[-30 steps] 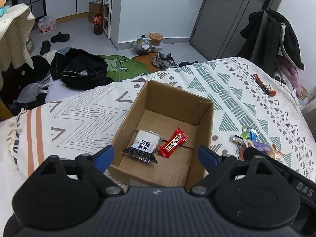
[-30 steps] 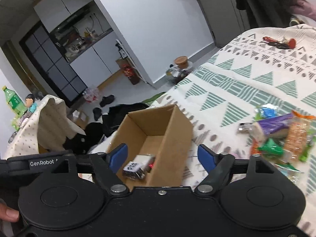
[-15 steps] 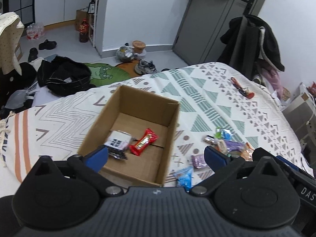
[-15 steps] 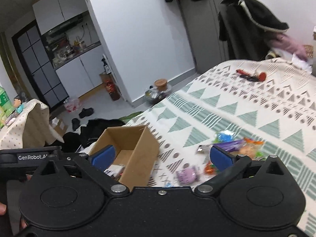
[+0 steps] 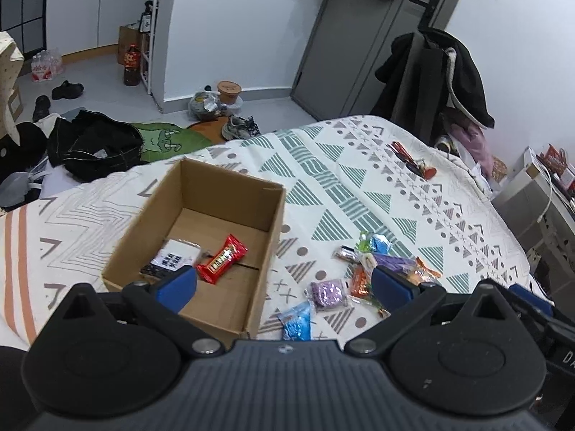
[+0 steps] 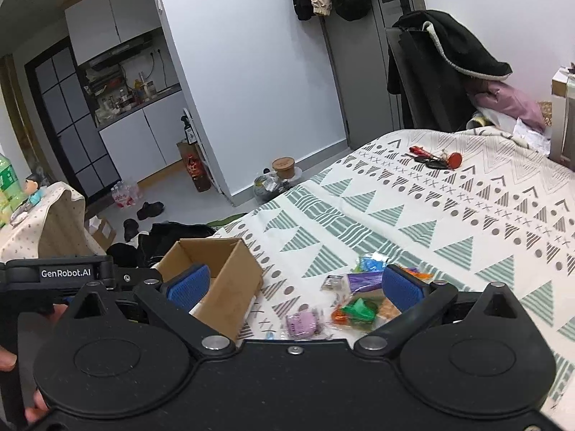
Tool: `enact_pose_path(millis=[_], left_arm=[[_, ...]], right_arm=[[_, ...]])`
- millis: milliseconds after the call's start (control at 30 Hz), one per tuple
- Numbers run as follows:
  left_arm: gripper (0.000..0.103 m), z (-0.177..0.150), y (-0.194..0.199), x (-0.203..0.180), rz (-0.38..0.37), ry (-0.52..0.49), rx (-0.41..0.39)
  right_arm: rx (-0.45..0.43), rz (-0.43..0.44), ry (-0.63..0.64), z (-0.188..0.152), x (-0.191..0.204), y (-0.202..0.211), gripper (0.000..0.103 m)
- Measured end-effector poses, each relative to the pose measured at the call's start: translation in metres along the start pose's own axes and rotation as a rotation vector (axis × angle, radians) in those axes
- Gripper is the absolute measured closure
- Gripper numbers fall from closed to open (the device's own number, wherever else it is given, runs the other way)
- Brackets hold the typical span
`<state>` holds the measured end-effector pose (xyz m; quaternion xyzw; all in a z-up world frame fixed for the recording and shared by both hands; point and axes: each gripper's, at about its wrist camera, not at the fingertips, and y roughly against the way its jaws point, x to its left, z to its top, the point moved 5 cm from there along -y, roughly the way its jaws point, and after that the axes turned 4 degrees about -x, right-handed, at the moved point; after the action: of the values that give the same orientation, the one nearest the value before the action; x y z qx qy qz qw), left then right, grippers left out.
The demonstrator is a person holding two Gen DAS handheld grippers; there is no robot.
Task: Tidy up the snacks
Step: 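Move both tools back over the snack pile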
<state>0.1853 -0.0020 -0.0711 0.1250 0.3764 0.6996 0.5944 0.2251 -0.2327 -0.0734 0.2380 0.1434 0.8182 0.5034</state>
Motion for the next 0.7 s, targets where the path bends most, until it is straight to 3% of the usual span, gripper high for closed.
enact_pose_path(millis=[300,533,700], left_arm=[[0.0,-0.015,-0.012,-0.024,-0.004,-0.083,0.017],[0.0,-0.025,-0.028,-0.036,0.019,-0.108,0.042],[0.0,-0.034,-0.041,-0.042,0.017,-0.105,0.063]], right_arm=[[-0.02,-0.021,-0.056,-0.008,-0.027,-0.002,0.0],[0.096,-0.073,-0.11,-0.025,-0.059,-0.021,0.0],[0.128,-0.069,-0.141,-0.033,-0.07,-0.027,0.0]])
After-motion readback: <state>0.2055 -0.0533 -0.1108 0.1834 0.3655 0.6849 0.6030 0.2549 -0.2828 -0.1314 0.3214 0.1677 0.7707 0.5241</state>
